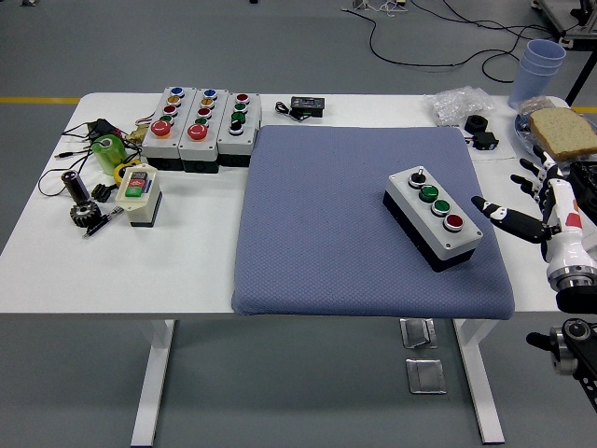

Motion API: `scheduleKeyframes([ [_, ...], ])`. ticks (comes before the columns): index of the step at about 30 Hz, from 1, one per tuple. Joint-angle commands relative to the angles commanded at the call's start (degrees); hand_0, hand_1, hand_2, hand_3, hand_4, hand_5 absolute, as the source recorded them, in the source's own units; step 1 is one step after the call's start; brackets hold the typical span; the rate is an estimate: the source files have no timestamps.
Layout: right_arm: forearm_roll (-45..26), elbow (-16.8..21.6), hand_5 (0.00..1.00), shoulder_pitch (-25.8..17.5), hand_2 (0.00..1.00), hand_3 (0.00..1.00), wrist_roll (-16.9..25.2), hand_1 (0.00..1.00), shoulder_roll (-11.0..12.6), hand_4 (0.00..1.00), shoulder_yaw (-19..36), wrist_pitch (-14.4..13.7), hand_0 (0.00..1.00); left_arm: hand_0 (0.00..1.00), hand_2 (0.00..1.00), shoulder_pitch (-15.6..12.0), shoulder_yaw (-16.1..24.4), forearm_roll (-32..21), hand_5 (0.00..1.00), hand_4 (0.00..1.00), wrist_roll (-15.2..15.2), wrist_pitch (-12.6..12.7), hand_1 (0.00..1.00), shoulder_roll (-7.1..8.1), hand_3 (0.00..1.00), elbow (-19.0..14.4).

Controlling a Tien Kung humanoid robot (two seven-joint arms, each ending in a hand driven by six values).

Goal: Pick up the button,place it on the desk,press the button,press the button

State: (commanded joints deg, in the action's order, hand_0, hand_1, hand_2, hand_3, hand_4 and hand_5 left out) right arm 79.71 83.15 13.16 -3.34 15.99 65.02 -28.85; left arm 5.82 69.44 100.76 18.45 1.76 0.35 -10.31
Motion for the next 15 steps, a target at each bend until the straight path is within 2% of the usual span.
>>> scheduleKeyframes([
  [3,4.08,0.66,0.078,0.6,0.919,0.983,-0.56,0.818,0.09,0.998,-1.25,1.07,0.912,0.645,0.6,-0.06,0.02,0.15,0.865,0.316,0.06,-0.07,0.62,0.02,0.566,0.0],
  [9,5.41,0.83,0.086,2.9,0.921,0.978,-0.94,0.824,0.19,0.998,-5.19,2.08,0.915,0.646,0.6,0.07,-0.15,0.03,0.865,0.316,0.11,-0.15,0.62,0.1,0.566,0.0],
  [13,8.12,-0.41,0.1,5.03,0.923,0.975,-2.89,0.827,-0.34,0.998,-6.85,2.71,0.926,0.645,0.6,0.35,-0.25,-0.5,0.866,0.317,0.08,-0.04,0.62,0.14,0.566,0.0],
  [15,10.43,-1.59,0.1,6.84,0.923,0.975,-5.25,0.827,-0.8,0.998,-7.51,4.27,0.926,0.645,0.6,0.57,-0.11,-0.57,0.866,0.317,0.08,-0.01,0.62,0.16,0.566,0.0],
])
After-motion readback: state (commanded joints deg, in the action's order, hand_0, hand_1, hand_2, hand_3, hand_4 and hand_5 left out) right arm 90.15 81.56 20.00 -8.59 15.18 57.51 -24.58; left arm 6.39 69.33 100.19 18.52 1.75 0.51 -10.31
